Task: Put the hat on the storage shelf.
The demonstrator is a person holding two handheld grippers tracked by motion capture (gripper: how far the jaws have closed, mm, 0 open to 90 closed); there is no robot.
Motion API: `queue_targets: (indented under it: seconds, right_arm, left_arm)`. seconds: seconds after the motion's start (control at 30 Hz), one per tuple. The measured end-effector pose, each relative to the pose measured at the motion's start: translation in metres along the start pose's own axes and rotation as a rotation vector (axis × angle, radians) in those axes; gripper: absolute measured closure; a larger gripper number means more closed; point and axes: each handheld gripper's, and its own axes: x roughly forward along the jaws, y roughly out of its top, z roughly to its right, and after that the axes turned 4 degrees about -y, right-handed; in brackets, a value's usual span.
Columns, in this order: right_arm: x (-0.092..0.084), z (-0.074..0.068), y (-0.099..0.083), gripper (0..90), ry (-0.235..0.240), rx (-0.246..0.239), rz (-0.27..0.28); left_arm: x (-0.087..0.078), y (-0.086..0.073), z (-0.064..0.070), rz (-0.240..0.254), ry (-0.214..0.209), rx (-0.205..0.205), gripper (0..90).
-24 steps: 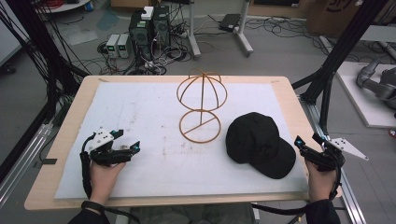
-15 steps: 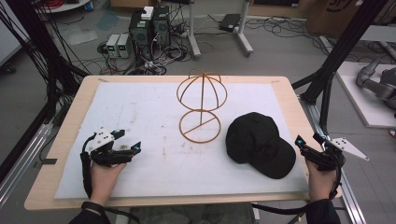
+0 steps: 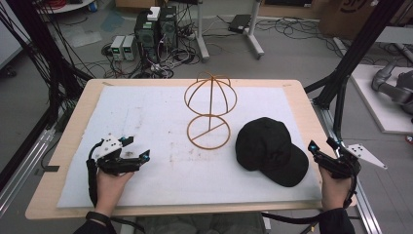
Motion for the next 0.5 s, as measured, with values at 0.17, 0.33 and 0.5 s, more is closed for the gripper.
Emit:
queue_targets:
  seconds: [0.17,0.33,0.5]
  right_arm:
    - [-0.005,-0.016,0.004,23.8,0.038,-0.01,0.03]
    - [-0.009,-0.038,0.008,23.9,0.088,-0.048,0.047]
    - [-0.013,-0.056,0.01,23.9,0.141,-0.071,0.05]
  left_arm:
    - [0.0,-0.001,-0.002,-0.001,0.004,-0.005,17.4]
    - [-0.002,-0.001,-0.005,-0.001,0.011,-0.008,17.4]
    - [-0.002,-0.001,-0.005,0.0,0.013,-0.007,17.4]
